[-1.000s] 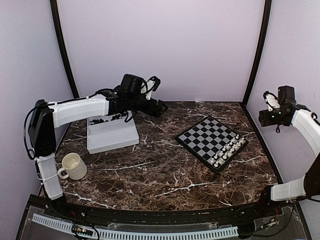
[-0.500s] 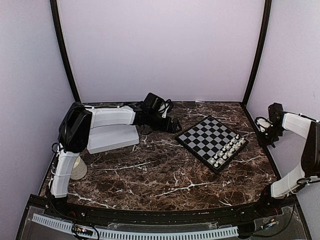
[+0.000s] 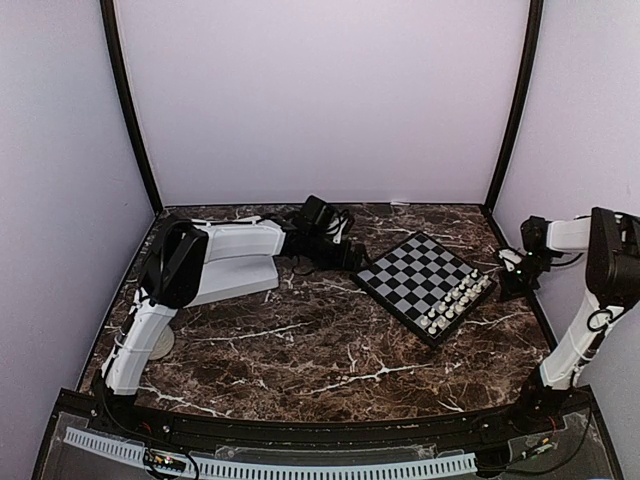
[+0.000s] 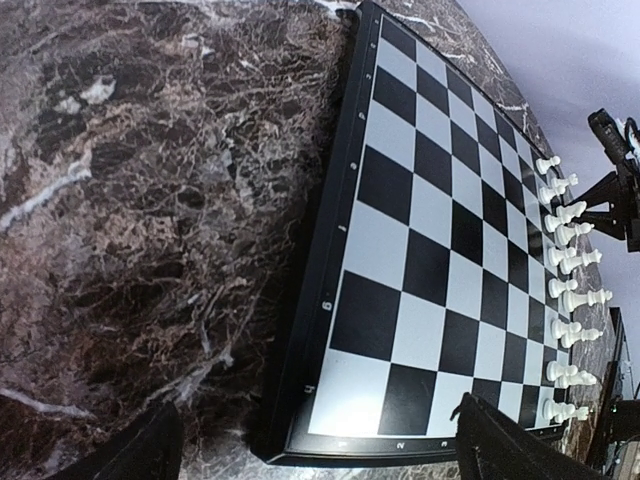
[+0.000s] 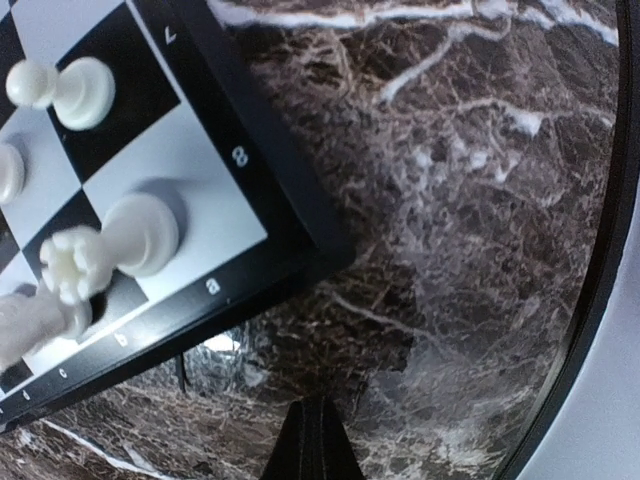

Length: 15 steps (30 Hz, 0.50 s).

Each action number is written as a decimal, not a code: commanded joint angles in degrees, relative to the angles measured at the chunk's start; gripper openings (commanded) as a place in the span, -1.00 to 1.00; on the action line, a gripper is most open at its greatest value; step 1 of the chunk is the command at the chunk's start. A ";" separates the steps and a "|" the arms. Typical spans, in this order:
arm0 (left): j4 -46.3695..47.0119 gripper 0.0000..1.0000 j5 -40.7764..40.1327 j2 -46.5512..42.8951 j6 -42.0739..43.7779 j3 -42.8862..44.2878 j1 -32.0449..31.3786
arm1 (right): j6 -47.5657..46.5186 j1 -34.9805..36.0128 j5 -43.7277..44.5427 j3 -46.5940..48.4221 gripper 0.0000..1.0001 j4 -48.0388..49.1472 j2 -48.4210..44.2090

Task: Set up the chess pieces on the board
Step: Move the chessboard to the center of the board.

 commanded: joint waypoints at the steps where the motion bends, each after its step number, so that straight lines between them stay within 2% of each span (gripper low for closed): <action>1: -0.99 0.95 3.48 -0.08 -0.95 1.04 0.11 | 1.22 -0.21 -2.55 3.27 -1.00 2.23 2.32; 10: -1.20 0.91 7.94 -0.86 0.57 -2.75 -0.56 | 3.22 0.84 -7.92 8.99 -1.00 2.84 7.99; 15: 1.87 0.89 9.97 -4.24 2.09 -9.53 -1.86 | 3.90 2.35 -9.39 12.83 -1.00 2.66 10.64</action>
